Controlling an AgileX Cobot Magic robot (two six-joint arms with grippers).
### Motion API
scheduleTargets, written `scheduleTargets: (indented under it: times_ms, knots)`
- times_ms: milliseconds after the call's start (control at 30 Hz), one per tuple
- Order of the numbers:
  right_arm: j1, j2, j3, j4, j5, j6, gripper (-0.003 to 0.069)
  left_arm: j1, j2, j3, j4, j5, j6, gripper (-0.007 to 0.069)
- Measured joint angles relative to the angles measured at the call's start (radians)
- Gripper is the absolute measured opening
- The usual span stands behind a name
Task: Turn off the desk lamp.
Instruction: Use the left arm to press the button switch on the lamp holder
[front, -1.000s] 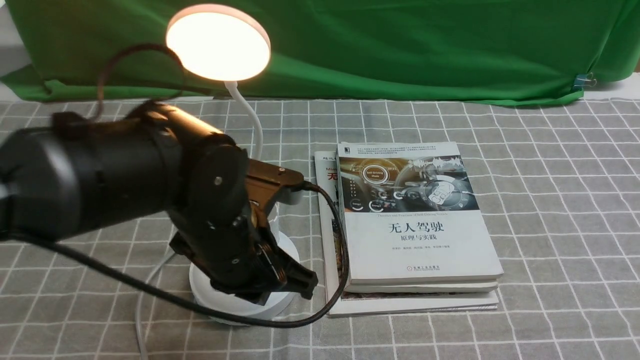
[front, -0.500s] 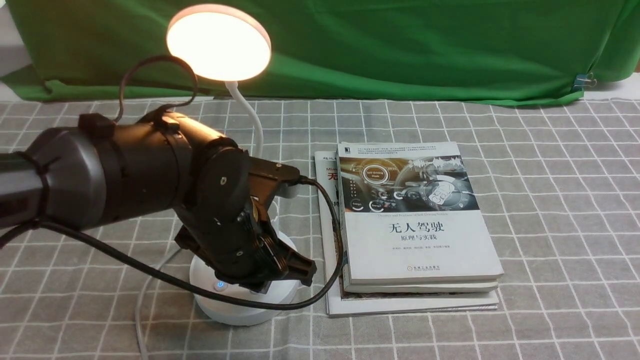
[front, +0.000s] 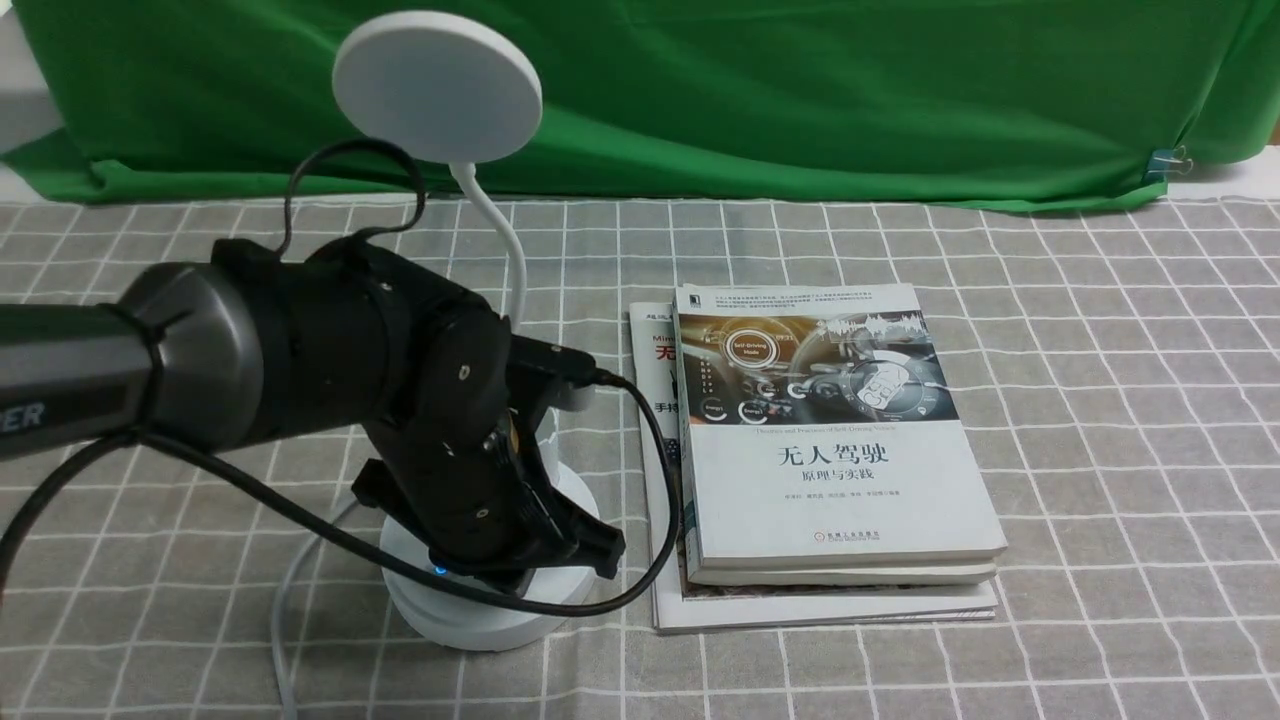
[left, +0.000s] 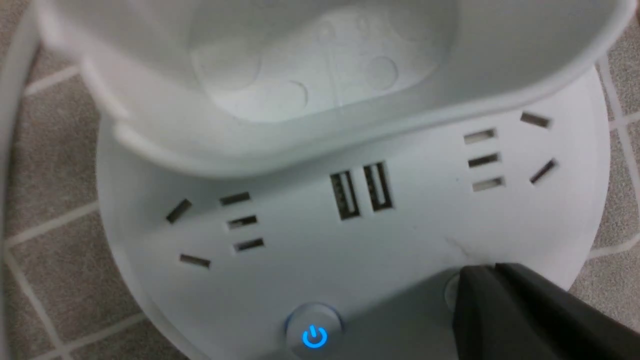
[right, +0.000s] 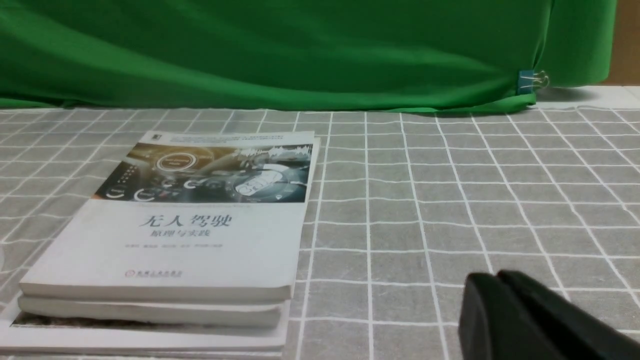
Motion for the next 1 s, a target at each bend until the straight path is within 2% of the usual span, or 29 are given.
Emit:
scheduleTargets:
  times_ms: [400,1000]
  knots:
    - [0.0,0.0,0.0,0.0,0.0,0.0,0.0036,0.0,-0.081,0.002,0.001,-0.012,0.0,0.0001]
    - [0.0,0.0,0.0,0.0,0.0,0.0,0.0036,0.0,0.001,0.001,0.002,-0.027,0.0,0.0001]
